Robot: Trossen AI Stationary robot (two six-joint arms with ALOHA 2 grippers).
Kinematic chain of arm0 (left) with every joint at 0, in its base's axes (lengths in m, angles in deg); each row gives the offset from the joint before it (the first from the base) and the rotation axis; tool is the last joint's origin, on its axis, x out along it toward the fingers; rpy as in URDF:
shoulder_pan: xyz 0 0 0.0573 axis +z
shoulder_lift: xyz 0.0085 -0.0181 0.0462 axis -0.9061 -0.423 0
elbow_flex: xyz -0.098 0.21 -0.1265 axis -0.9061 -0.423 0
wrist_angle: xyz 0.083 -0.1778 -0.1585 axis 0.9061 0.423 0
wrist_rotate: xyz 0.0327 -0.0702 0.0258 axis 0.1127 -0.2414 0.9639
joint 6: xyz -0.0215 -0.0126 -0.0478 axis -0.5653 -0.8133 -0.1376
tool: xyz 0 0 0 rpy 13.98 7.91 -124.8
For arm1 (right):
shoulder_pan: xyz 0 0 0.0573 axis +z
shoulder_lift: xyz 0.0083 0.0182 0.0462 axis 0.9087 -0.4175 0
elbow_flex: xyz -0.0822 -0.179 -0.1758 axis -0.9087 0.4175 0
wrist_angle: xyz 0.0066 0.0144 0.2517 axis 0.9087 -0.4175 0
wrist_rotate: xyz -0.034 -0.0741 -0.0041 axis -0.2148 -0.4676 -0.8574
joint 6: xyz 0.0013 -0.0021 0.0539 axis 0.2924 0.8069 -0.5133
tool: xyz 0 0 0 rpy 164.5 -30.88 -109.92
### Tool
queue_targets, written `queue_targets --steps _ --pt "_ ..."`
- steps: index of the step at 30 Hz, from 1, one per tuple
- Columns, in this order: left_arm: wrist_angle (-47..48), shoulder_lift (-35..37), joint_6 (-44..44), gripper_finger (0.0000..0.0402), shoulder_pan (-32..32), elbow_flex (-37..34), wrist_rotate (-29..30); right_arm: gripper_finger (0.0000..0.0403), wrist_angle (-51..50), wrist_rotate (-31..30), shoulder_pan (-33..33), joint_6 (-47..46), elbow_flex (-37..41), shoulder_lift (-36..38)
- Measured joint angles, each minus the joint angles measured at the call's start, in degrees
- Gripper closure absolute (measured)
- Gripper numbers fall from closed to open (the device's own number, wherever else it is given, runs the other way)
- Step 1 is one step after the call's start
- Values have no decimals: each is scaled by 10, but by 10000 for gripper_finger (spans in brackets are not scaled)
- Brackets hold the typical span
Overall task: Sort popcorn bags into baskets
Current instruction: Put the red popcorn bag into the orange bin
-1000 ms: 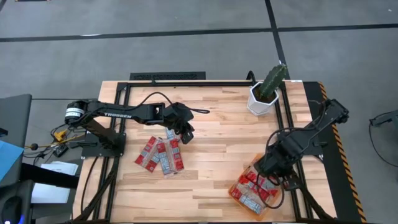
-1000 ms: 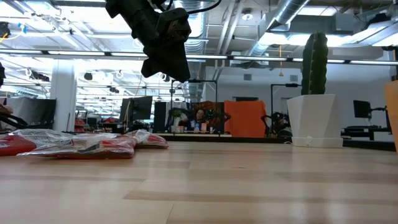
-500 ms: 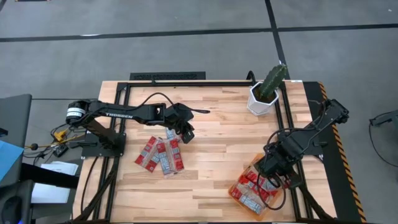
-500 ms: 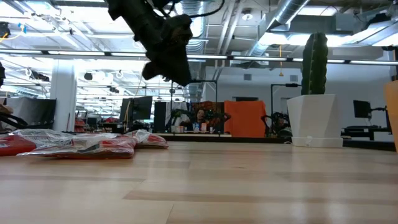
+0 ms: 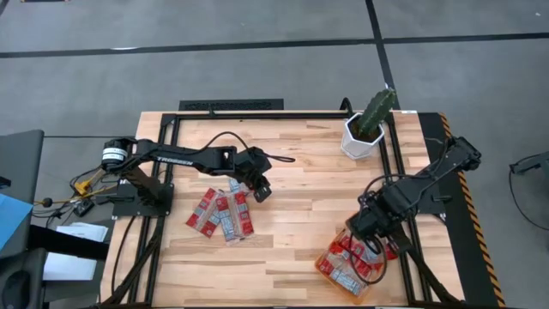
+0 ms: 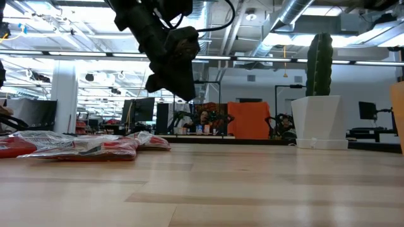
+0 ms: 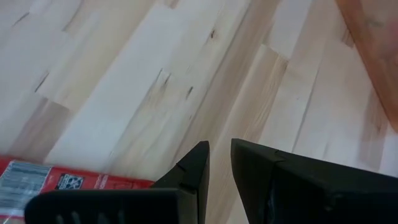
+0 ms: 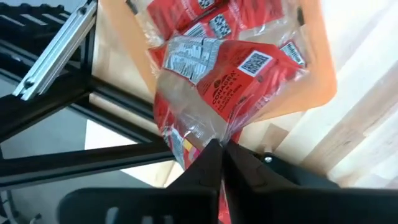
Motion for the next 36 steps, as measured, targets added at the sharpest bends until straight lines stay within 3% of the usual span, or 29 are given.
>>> queue_targets --steps 12,18,26,36 --pt "-5 0 4 347 0 0 0 253 3 -52 -32 19 0 0" --pt "-5 0 5 347 0 0 0 218 62 -54 -48 -91 0 0" --pt "-5 0 5 347 0 0 -10 261 224 -73 -2 -284 -1 -20" --pt "2 0 5 347 -1 0 -30 329 232 -56 81 -301 0 -123"
